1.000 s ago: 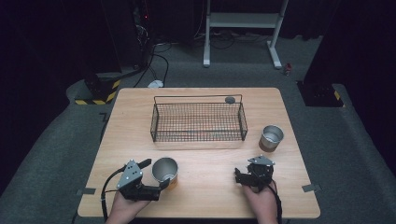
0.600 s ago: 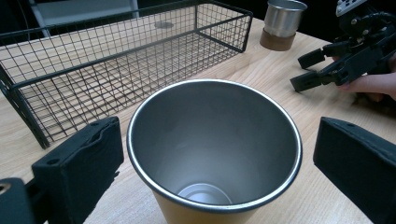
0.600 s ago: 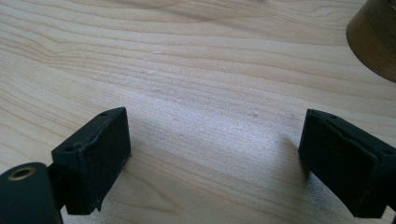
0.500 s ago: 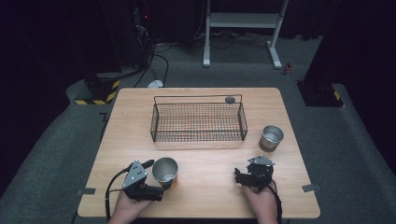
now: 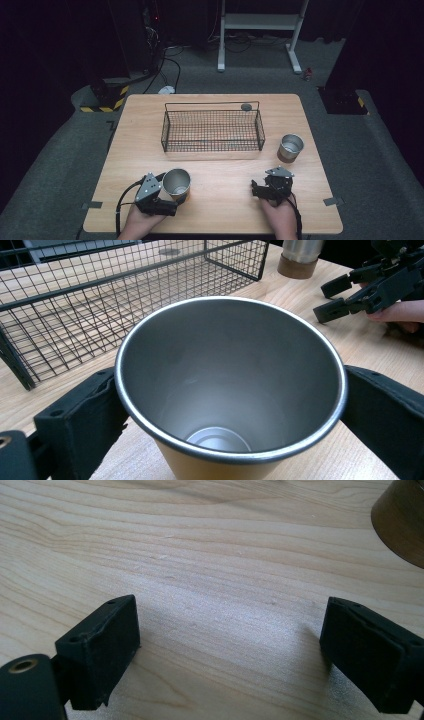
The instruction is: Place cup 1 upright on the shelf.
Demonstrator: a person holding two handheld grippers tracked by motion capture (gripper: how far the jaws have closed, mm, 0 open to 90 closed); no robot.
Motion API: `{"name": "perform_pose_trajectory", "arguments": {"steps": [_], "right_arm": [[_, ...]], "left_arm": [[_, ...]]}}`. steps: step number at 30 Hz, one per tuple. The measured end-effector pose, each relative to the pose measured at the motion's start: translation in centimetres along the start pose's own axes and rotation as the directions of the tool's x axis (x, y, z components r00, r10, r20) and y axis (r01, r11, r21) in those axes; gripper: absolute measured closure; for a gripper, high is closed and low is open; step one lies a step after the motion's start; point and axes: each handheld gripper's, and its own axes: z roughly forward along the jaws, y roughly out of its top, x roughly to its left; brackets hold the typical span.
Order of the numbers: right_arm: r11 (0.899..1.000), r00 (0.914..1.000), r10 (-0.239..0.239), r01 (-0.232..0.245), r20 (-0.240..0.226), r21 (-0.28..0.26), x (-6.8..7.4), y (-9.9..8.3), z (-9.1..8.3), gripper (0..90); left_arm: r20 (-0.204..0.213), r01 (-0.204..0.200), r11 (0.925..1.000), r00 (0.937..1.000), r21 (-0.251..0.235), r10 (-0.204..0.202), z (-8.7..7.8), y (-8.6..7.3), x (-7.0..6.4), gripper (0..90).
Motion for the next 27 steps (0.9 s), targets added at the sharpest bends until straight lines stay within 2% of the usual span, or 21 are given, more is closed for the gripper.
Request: {"name": "perform_pose_trajectory", "arguments": {"steps": [12,20,27], "right_arm": [[1.000,1.0000,0.000,0.000,0.000,0.000,0.0,0.0,0.0,8.9],[1.000,1.0000,0.000,0.000,0.000,0.000,0.0,0.0,0.0,8.9],[1.000,1.0000,0.000,0.000,0.000,0.000,0.0,0.0,0.0,8.9]], "left_arm": [[0.015,0.009,0.9999,0.9998,0.007,-0.009,1.0,-0.4,0.6,4.0],[0.029,0.021,0.9998,0.9993,0.001,-0.021,1.4,-0.7,0.8,8.5],[0.035,0.013,0.9996,0.9993,-0.025,-0.012,1.3,-0.6,0.7,9.1]]}}
